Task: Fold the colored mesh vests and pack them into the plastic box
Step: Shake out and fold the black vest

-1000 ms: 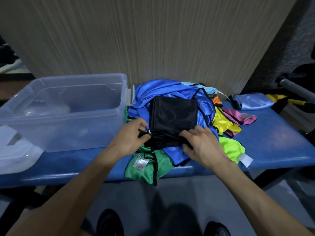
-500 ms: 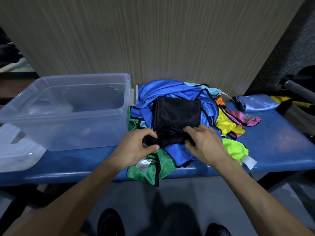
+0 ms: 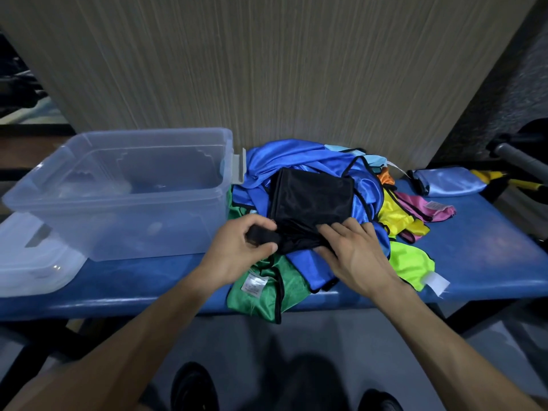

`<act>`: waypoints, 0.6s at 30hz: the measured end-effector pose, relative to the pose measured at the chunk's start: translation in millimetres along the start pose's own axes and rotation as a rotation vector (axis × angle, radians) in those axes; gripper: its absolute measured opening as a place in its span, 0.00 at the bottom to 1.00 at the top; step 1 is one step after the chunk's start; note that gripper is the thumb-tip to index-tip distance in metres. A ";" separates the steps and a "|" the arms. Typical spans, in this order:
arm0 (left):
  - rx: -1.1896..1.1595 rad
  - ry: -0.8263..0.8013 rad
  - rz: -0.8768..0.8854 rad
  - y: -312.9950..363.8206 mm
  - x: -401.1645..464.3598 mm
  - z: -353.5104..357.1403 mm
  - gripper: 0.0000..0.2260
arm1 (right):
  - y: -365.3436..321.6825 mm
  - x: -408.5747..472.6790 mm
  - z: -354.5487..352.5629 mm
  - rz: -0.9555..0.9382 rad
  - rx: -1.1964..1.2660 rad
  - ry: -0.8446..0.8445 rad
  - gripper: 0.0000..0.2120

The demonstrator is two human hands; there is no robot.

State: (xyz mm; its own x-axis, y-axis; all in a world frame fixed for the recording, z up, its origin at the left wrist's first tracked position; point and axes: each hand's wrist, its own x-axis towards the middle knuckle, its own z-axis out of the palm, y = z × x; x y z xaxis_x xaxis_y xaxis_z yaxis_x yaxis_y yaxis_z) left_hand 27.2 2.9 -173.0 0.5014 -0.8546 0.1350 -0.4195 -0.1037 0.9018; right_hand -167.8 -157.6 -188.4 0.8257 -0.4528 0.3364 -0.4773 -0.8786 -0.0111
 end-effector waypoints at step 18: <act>-0.458 0.089 -0.200 27.9 6.2 24.3 0.11 | 6.2 22.1 -24.1 0.057 0.228 -0.038 0.18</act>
State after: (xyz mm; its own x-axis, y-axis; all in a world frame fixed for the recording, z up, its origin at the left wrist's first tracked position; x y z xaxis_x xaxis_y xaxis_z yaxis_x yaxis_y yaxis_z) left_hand 0.3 -17.6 -157.0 0.6086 -0.7923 -0.0422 0.0559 -0.0102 0.9984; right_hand -159.7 -169.3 -158.4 0.8119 -0.5045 0.2936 -0.4472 -0.8609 -0.2426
